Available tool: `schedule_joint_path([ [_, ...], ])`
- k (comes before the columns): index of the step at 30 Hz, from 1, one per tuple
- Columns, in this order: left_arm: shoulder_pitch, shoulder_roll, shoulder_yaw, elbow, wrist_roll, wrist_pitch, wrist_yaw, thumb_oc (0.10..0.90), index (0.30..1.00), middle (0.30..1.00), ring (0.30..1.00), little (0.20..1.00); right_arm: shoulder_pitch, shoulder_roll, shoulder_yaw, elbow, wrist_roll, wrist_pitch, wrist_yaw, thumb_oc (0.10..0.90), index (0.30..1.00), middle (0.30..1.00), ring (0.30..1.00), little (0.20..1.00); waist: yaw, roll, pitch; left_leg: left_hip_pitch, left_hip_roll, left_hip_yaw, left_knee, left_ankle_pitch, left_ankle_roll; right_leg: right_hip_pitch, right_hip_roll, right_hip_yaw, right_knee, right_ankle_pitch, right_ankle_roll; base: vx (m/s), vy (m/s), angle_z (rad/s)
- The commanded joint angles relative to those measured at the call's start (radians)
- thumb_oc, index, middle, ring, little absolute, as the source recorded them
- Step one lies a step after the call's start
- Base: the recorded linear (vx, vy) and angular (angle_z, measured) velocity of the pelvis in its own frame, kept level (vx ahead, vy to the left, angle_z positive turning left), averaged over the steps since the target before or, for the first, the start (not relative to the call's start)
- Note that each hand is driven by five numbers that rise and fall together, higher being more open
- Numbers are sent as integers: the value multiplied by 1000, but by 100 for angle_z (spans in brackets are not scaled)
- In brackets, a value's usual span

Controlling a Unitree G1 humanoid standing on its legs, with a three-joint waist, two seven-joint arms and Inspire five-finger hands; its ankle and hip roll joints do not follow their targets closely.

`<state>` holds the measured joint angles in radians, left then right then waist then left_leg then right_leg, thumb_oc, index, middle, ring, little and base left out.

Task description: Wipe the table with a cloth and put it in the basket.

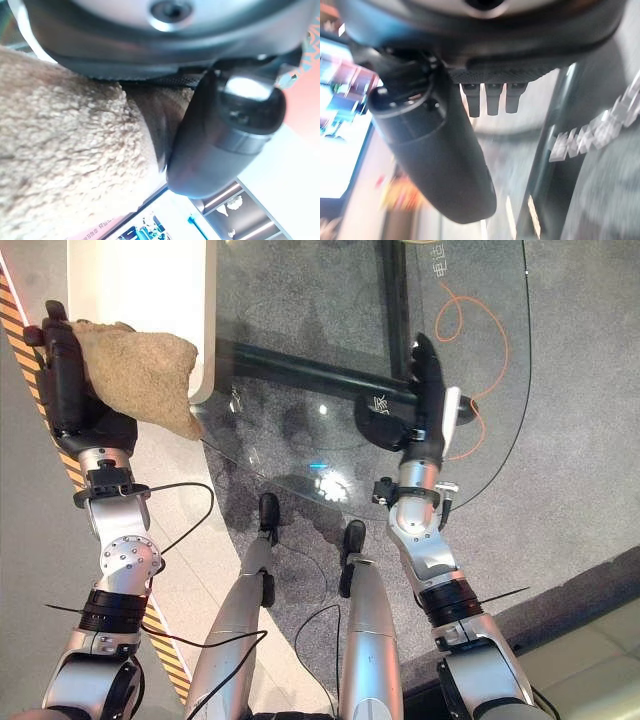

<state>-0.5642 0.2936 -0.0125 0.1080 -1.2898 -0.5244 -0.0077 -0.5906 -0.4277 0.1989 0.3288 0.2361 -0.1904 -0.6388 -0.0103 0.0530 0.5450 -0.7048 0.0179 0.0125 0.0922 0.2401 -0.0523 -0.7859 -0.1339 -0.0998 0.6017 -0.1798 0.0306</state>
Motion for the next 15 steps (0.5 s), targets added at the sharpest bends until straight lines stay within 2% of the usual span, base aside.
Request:
schedule_joint_path([
  [1,-145,66,84,-52,49,-123,-36,100,300,300,300,200,-41,-26,-54,-15,-26,-134,-129,800,900,900,900,900,-7,-14,-25,49,-36,17,126,-212,3,109,13,13,-331,195,60,0,0,0],
  [8,-210,119,83,20,70,-161,22,100,300,300,300,200,-45,-76,-88,206,28,-158,-303,800,900,900,900,900,-15,-11,-25,57,-27,21,124,-215,-3,112,17,19,-328,194,60,-1,7,-1],
  [15,-343,194,52,133,149,-190,155,100,300,300,300,200,-62,-111,-93,486,131,-169,-321,800,900,900,900,900,-24,-11,-25,55,-20,29,127,-219,-7,111,16,19,-333,197,57,-6,5,-3],
])
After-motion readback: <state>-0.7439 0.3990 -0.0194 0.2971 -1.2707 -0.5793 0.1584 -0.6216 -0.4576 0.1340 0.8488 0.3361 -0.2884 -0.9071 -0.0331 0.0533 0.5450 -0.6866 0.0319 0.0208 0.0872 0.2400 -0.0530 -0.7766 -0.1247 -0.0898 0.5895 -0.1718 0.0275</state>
